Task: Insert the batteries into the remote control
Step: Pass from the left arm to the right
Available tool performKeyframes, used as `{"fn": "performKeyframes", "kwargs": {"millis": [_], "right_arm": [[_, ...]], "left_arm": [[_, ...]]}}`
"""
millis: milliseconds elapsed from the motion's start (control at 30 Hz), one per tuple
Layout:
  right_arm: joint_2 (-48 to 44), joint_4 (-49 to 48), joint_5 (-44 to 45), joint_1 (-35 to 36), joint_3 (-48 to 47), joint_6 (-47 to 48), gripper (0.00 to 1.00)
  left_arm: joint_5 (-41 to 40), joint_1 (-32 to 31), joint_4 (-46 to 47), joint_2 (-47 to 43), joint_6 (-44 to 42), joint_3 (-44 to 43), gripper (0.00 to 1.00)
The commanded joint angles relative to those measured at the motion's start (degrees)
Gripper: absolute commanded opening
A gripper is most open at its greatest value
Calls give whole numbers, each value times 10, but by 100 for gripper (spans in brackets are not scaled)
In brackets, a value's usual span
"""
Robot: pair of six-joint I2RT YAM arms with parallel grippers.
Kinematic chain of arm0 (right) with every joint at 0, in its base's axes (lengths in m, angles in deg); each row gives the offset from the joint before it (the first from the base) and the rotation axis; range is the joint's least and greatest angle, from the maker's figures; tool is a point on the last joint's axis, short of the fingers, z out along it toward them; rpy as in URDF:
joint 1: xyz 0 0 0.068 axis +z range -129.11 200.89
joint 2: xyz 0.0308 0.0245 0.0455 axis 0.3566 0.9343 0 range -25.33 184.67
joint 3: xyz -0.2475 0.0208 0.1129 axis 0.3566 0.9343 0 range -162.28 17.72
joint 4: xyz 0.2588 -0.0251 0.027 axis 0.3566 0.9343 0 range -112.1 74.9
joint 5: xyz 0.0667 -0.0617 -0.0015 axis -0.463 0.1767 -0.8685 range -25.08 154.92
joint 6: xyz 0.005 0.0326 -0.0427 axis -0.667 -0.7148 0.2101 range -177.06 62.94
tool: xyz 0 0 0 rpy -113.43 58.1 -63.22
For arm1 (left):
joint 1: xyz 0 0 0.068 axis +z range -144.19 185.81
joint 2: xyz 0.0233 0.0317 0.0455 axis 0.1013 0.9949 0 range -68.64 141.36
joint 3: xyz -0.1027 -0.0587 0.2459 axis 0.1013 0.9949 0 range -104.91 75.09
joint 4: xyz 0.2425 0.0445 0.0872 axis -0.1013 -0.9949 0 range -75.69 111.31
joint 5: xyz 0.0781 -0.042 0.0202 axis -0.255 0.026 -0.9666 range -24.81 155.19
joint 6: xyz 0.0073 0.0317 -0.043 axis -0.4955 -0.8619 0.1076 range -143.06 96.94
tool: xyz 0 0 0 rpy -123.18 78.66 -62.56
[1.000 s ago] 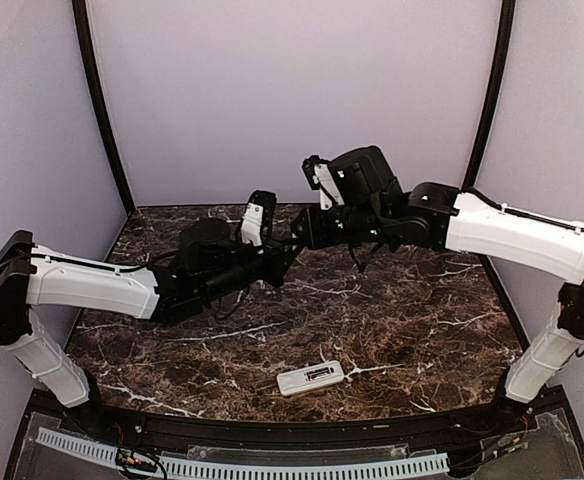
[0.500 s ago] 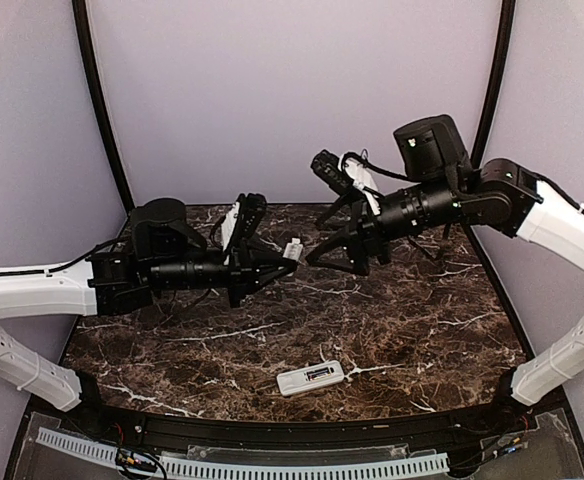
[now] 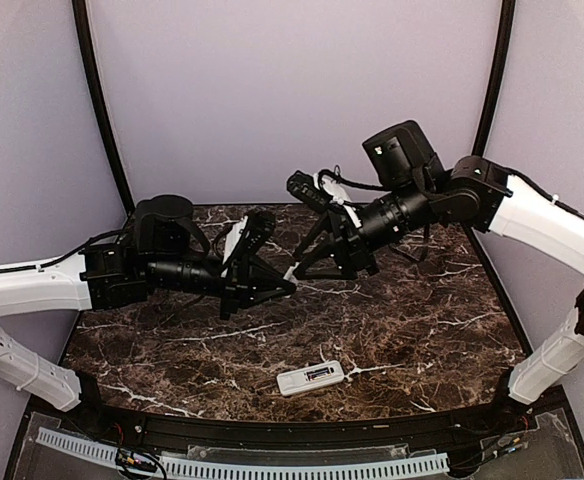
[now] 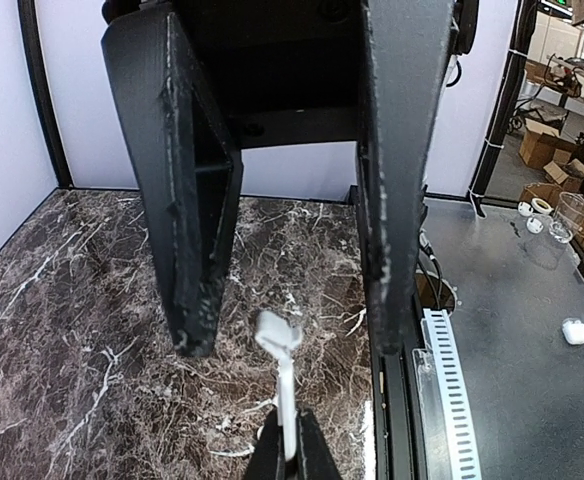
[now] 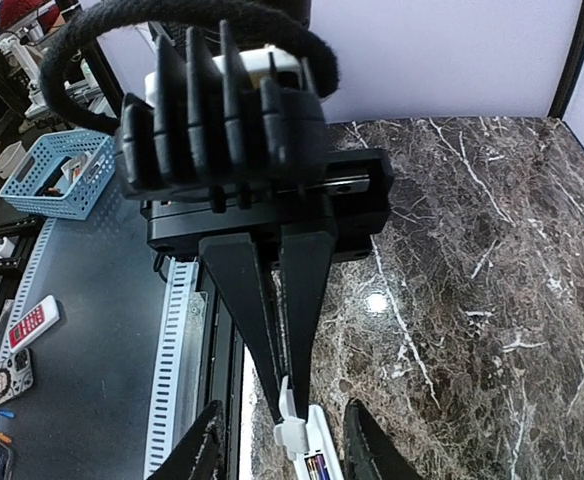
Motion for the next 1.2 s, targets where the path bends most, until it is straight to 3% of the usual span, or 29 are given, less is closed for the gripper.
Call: {"fn": "performKeyframes", "kwargs": {"millis": [0, 367, 667, 1167], "right_arm": [[9, 16, -26, 8, -11, 3, 39], [18, 19, -19, 18, -4, 0, 31], [22, 15, -14, 19, 3, -11, 11], [26, 25, 11, 21, 15, -14, 13]], "left_arm": [[15, -4, -21, 2, -12, -19, 0], [12, -4, -26, -1, -14, -20, 0], [17, -4, -37, -1, -19, -23, 0], [24, -4, -34, 0, -14, -23, 0]]}}
